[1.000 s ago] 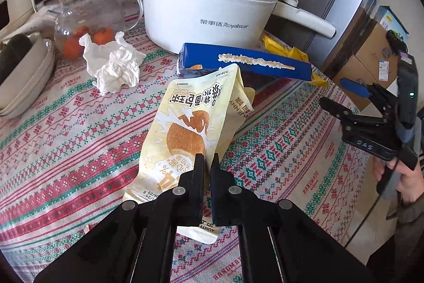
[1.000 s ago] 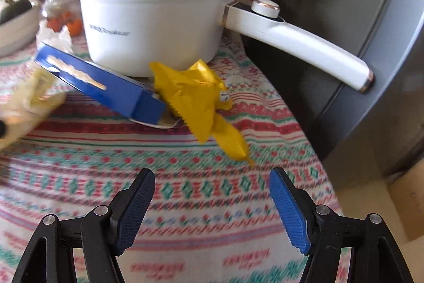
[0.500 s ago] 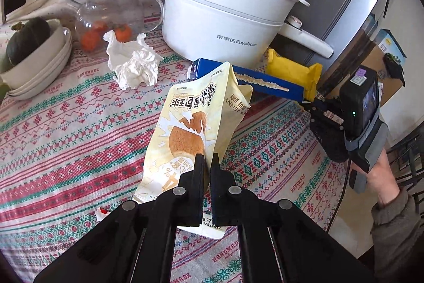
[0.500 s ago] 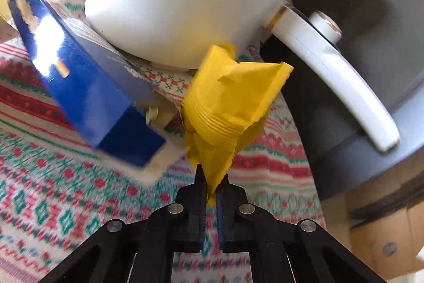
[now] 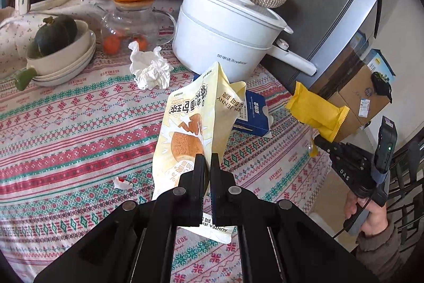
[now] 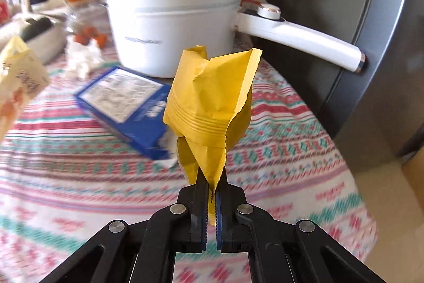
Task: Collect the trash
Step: 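Carry the pouch and yellow bag over the bin and open both tools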
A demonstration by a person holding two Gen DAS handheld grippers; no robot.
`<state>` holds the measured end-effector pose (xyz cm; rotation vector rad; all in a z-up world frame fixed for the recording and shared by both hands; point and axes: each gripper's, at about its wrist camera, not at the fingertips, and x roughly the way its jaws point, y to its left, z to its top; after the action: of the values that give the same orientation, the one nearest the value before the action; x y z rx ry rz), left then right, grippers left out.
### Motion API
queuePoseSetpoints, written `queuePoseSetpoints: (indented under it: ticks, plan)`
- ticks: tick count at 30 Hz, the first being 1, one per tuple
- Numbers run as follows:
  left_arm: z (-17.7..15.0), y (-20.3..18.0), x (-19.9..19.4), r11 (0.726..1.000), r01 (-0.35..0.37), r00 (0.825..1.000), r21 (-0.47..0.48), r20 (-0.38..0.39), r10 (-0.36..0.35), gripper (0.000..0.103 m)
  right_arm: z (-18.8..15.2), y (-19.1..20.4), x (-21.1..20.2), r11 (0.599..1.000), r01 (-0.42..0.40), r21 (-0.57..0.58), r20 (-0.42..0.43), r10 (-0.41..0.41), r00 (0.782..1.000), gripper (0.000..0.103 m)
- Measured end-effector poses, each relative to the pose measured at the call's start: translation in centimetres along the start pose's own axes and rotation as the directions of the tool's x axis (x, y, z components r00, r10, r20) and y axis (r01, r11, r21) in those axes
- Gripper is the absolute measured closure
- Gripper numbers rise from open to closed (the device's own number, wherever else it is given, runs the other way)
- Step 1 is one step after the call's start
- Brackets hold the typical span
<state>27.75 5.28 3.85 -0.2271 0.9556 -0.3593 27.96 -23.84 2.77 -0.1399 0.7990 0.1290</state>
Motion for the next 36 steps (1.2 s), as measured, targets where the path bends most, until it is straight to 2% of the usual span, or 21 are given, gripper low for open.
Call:
queuePoseSetpoints:
  ticks: [6,13,19,24,28,32,34,35,36]
  plan:
    - [-1.4,-1.1,-2.7,0.998,0.053,0.999,-0.016,0.011,-0.053,0.100,-2.8,1.6,-5.5,0.996,-0.086,0.038,0.001,0.086,0.996,0.102]
    - [-4.7,-4.0,-4.7,0.987,0.161,0.987,0.001,-0.009,-0.161,0.100,-6.4,1.9,-12.4,0.984,-0.154,0.089,0.032,0.151,0.988,0.102]
    - [-7.8,-8.2,-5.4,0.967,0.250,0.968,0.054,-0.047,-0.248,0.100,-11.9,1.2,-17.4,0.980,-0.147,0.131,0.022,0.145,0.989,0.102]
    - [-11.2,-12.0,-5.0,0.935,0.350,0.934,0.065,-0.102,-0.342,0.100,-16.9,0.0,-18.6,0.978,-0.083,0.193,-0.046,0.093,0.995,0.102]
    - [-14.7,-14.9,-3.9,0.901,0.432,0.894,0.032,-0.150,-0.423,0.100,-19.5,0.0,-18.9,0.978,-0.051,0.204,-0.109,0.075,0.991,0.101]
    - [-18.0,-17.7,-1.8,0.889,0.456,0.870,0.033,-0.227,-0.438,0.100,-20.9,0.9,-18.2,0.985,-0.036,0.171,-0.178,0.067,0.982,0.100]
    - [-18.8,-18.4,-1.0,0.891,0.452,0.867,0.034,-0.250,-0.430,0.100,-21.5,0.7,-17.5,0.985,-0.016,0.171,-0.216,0.053,0.975,0.095]
    - [-19.1,-18.4,-0.8,0.891,0.454,0.864,0.026,-0.256,-0.433,0.100,-21.8,0.4,-17.2,0.984,-0.011,0.179,-0.231,0.052,0.972,0.086]
    - [-19.3,-18.4,-0.6,0.890,0.455,0.862,0.018,-0.259,-0.435,0.100,-21.9,0.0,-17.2,0.981,-0.013,0.194,-0.235,0.059,0.970,0.067]
